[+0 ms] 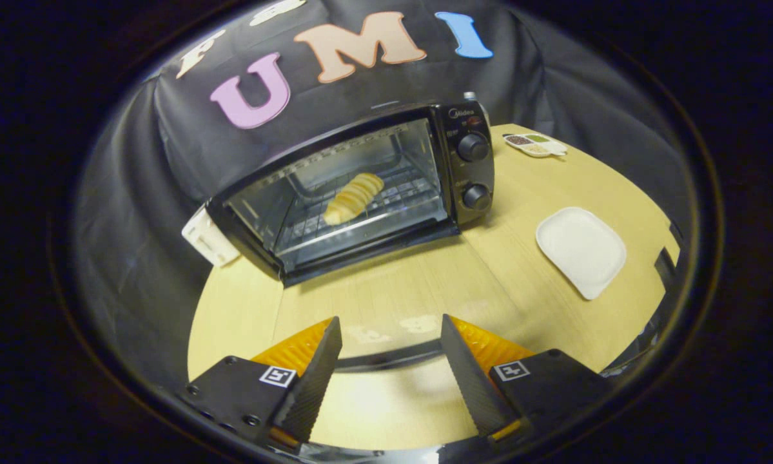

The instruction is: Open the toaster oven, put the food inside, and close the toaster oven door.

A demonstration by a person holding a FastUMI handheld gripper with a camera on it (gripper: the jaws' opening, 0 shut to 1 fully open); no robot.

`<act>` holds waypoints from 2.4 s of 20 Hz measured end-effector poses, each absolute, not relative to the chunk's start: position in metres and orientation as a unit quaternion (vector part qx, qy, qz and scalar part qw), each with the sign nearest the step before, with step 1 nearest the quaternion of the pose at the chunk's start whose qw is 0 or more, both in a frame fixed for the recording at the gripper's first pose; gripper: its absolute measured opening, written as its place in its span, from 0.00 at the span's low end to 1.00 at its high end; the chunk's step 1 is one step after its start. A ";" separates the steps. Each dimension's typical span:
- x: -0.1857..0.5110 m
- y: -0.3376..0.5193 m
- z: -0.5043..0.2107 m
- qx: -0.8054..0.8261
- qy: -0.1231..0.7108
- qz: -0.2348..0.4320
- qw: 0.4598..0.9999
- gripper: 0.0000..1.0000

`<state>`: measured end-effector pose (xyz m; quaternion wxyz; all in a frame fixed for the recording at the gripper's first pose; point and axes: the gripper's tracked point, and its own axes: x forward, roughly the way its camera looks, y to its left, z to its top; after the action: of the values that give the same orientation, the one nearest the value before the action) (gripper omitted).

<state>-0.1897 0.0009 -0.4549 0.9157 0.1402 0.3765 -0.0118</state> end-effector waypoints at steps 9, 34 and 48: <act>-0.222 -0.005 -0.491 0.037 0.429 0.014 0.902 0.95; -0.213 0.011 -0.501 -0.006 0.434 0.020 0.901 0.94; -0.142 0.025 -0.430 0.039 0.352 0.027 0.935 0.93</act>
<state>-0.1416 0.0251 -0.4296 0.9348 0.0386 0.3521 0.0271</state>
